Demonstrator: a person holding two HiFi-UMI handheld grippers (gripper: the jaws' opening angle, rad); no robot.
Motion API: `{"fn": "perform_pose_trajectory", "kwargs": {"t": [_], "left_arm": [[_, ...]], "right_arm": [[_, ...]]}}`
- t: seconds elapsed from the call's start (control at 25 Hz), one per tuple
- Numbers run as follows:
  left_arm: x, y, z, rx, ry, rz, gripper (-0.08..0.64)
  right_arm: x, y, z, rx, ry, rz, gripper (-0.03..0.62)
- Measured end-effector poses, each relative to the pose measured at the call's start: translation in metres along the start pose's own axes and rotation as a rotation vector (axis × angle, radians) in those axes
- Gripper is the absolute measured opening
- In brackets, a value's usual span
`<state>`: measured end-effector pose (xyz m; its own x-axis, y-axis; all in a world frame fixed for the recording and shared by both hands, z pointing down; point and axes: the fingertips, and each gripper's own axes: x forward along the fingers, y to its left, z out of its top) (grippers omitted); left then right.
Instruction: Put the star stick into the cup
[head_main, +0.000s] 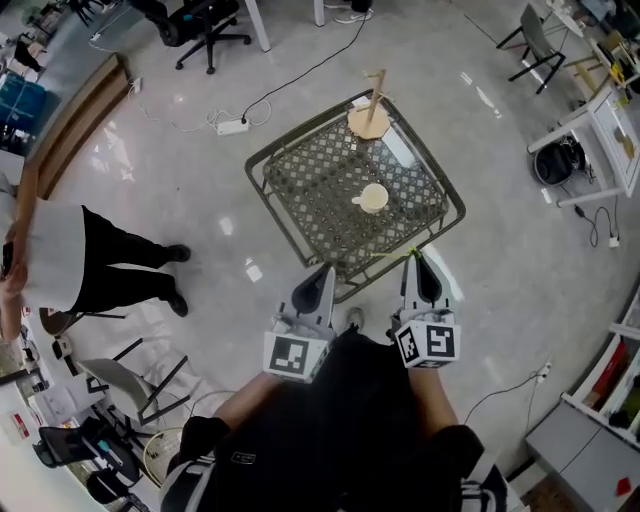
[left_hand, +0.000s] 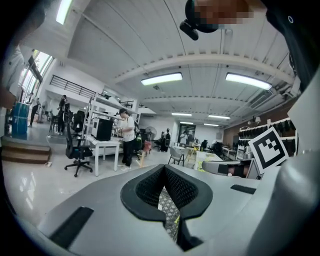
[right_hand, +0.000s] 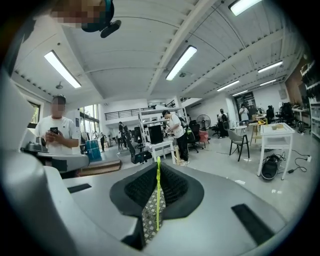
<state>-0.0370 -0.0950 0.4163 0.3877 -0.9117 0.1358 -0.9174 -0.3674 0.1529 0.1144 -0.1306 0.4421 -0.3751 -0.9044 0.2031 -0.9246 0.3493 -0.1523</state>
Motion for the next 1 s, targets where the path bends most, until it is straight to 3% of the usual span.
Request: {"fn": "perform_pose_trajectory", "kwargs": {"t": [0.52, 1.0], "left_arm": [[0.082, 0.052, 0.002, -0.014, 0.038, -0.025, 0.015], [0.132, 0.08, 0.004, -0.034, 0.072, -0.051, 0.015]], "right_arm": [[0.131, -0.048, -0.041, 0.028, 0.1, -0.087, 0.021], [0.207, -0.083, -0.068, 0.059, 0.159, -0.159, 0.021]]}}
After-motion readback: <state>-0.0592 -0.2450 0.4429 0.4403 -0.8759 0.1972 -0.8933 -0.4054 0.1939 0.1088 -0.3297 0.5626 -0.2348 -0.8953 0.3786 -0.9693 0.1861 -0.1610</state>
